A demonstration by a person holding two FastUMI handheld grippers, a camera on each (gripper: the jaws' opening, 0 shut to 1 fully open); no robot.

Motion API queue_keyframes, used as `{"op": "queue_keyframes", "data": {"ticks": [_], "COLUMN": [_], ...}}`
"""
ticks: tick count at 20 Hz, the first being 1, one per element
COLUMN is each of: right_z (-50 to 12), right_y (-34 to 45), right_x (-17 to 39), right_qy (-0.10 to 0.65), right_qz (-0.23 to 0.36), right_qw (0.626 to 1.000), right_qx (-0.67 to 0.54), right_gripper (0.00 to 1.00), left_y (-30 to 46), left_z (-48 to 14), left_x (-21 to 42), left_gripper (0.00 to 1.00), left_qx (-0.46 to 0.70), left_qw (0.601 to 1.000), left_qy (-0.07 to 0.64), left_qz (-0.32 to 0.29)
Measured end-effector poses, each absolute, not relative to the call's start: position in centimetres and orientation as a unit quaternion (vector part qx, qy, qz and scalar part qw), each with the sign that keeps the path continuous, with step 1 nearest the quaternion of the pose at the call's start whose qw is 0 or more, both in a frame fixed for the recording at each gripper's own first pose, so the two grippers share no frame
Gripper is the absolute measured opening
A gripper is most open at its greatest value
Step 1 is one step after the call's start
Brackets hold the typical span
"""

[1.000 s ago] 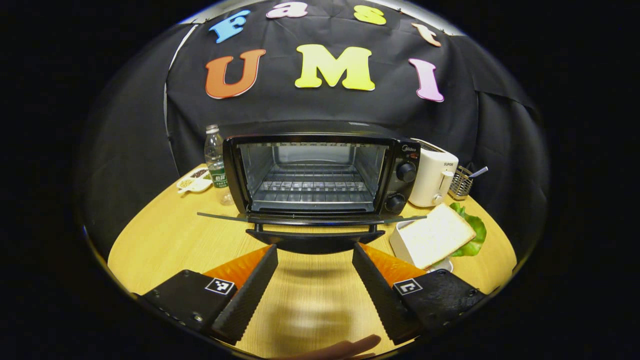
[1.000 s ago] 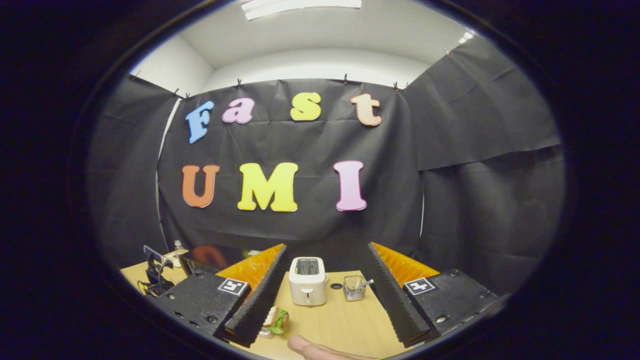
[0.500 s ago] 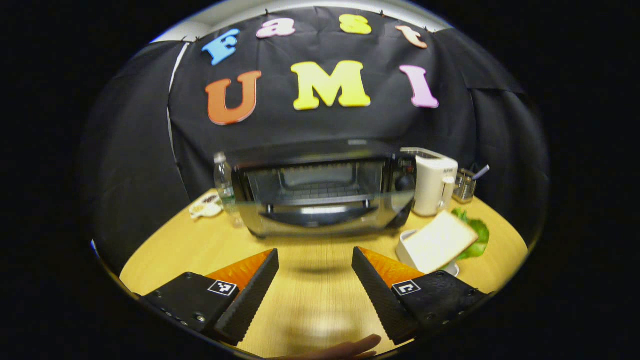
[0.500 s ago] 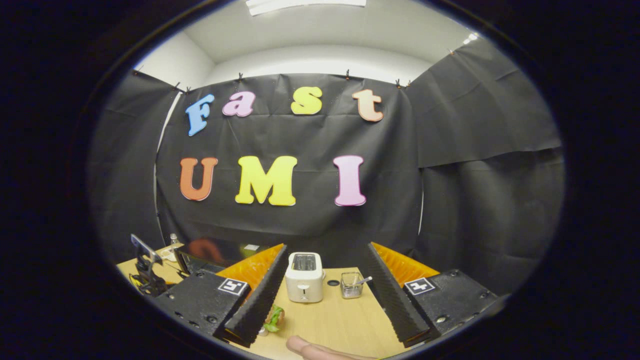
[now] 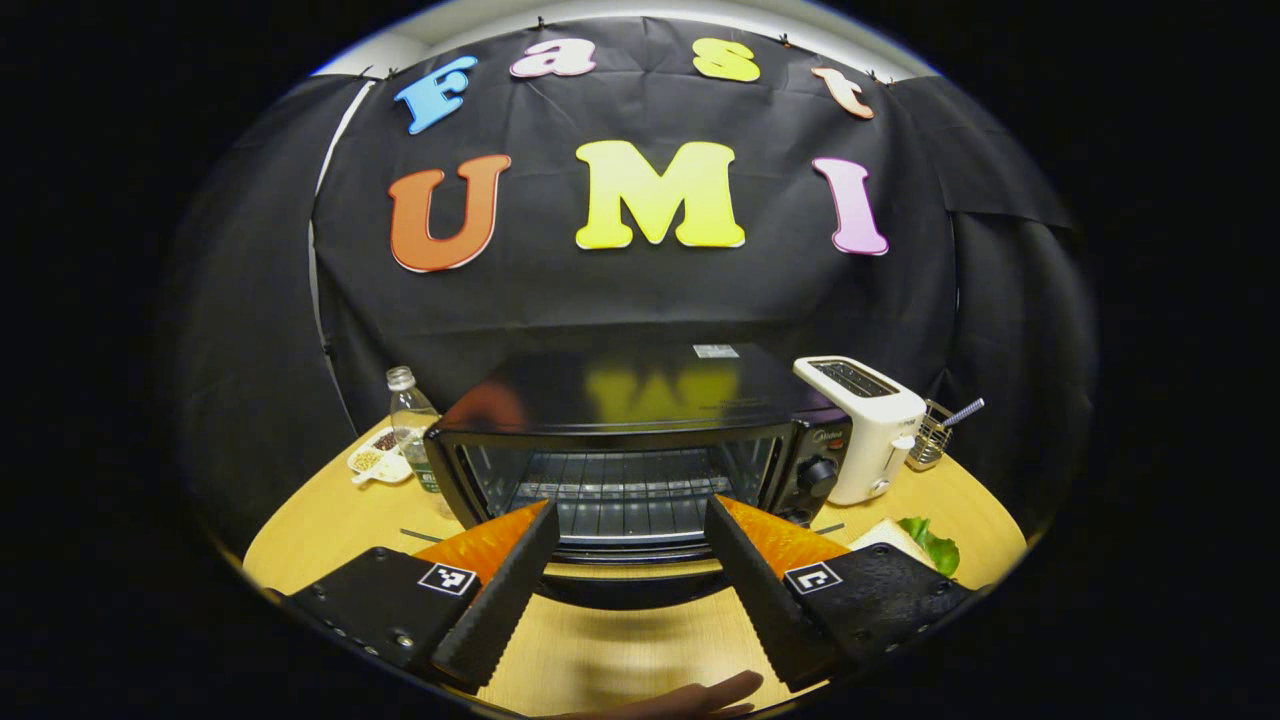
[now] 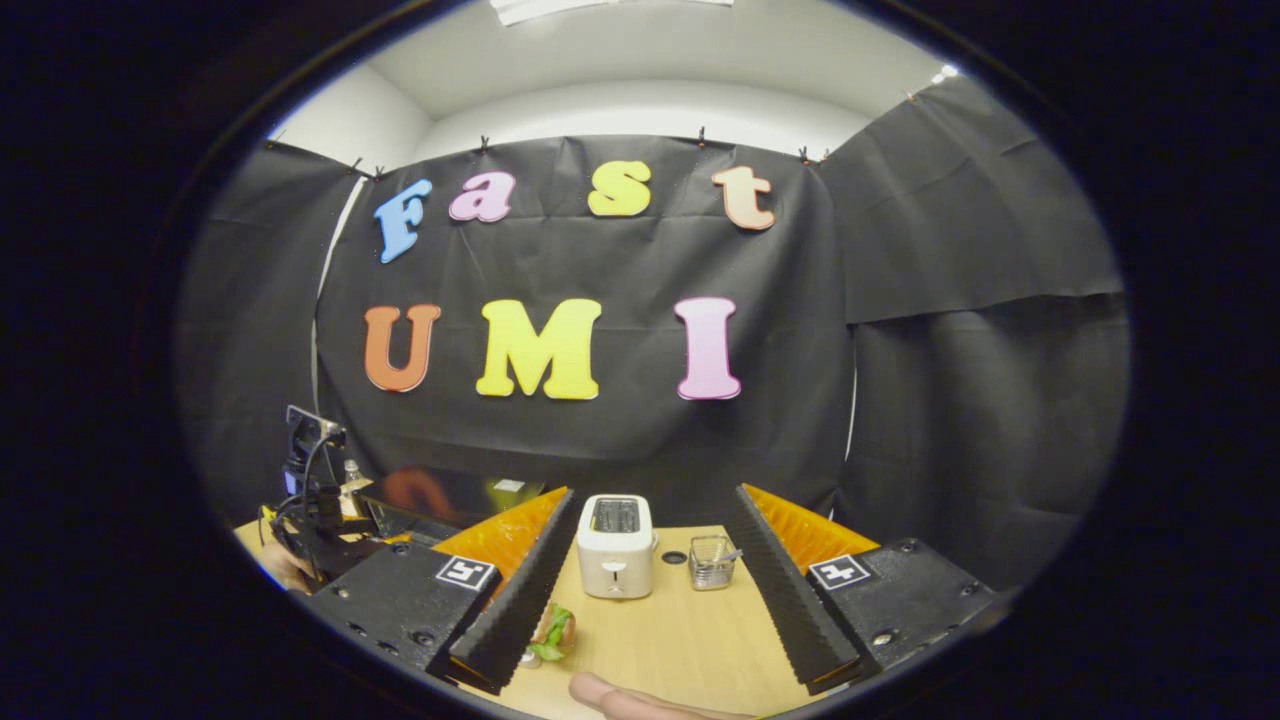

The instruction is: Open the electric oven with the left hand, put the food in, and close the electric oven.

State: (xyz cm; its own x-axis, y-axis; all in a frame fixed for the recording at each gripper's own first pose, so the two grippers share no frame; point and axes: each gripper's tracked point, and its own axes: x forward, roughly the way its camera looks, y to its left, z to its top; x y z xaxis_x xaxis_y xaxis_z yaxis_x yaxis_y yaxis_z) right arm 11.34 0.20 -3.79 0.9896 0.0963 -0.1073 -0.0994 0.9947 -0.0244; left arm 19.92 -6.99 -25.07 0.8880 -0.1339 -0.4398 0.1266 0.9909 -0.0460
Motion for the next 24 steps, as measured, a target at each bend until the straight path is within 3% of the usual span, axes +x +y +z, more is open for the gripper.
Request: {"op": "queue_keyframes", "data": {"ticks": [5, 10, 11, 12, 14, 16, 17, 21, 22, 23, 24], "right_z": [-4.0, -4.7, -4.9, -5.1, -5.4, -5.6, -5.8, -6.5, -6.8, -7.1, -7.3], "right_y": [0.5, 1.0, 1.4, 1.8, 2.3, 2.6, 2.8, 2.9, 2.8, 2.8, 2.8], "right_x": [11.4, 11.6, 11.6, 11.6, 11.5, 11.6, 11.5, 11.5, 11.7, 11.8, 11.9], "right_qy": [0.056, 0.064, 0.066, 0.069, 0.073, 0.076, 0.077, 0.086, 0.089, 0.093, 0.098], "right_qz": [0.052, 0.051, 0.054, 0.058, 0.064, 0.066, 0.068, 0.072, 0.072, 0.072, 0.071], "right_qw": [0.997, 0.996, 0.996, 0.996, 0.995, 0.995, 0.994, 0.993, 0.993, 0.993, 0.992], "right_qx": [-0.013, -0.021, -0.020, -0.020, -0.022, -0.022, -0.021, -0.022, -0.024, -0.027, -0.029], "right_gripper": [0.99, 0.99, 0.99, 0.99, 0.99, 0.99, 0.99, 0.99, 0.99, 0.99, 0.99], "left_y": [-7.3, -6.9, -7.0, -7.2, -7.4, -7.2, -7.2, -7.2, -7.2, -7.2, -7.0], "left_z": [-30.7, -35.5, -36.0, -36.6, -37.9, -37.8, -37.9, -38.6, -38.5, -38.2, -37.7], "left_x": [18.0, 14.5, 13.9, 13.2, 11.7, 12.0, 11.9, 12.3, 12.2, 12.3, 12.5], "left_gripper": [0.98, 0.96, 0.87, 0.96, 0.96, 1.00, 0.96, 0.97, 0.86, 0.96, 0.96], "left_qx": [-0.028, -0.007, -0.015, -0.022, -0.033, -0.027, -0.029, -0.017, -0.016, -0.021, -0.028], "left_qw": [0.947, 0.937, 0.934, 0.928, 0.914, 0.917, 0.915, 0.919, 0.924, 0.928, 0.933], "left_qy": [0.311, 0.343, 0.352, 0.364, 0.397, 0.391, 0.394, 0.387, 0.376, 0.365, 0.353], "left_qz": [-0.071, -0.065, -0.068, -0.072, -0.078, -0.079, -0.078, -0.071, -0.068, -0.067, -0.067]}}
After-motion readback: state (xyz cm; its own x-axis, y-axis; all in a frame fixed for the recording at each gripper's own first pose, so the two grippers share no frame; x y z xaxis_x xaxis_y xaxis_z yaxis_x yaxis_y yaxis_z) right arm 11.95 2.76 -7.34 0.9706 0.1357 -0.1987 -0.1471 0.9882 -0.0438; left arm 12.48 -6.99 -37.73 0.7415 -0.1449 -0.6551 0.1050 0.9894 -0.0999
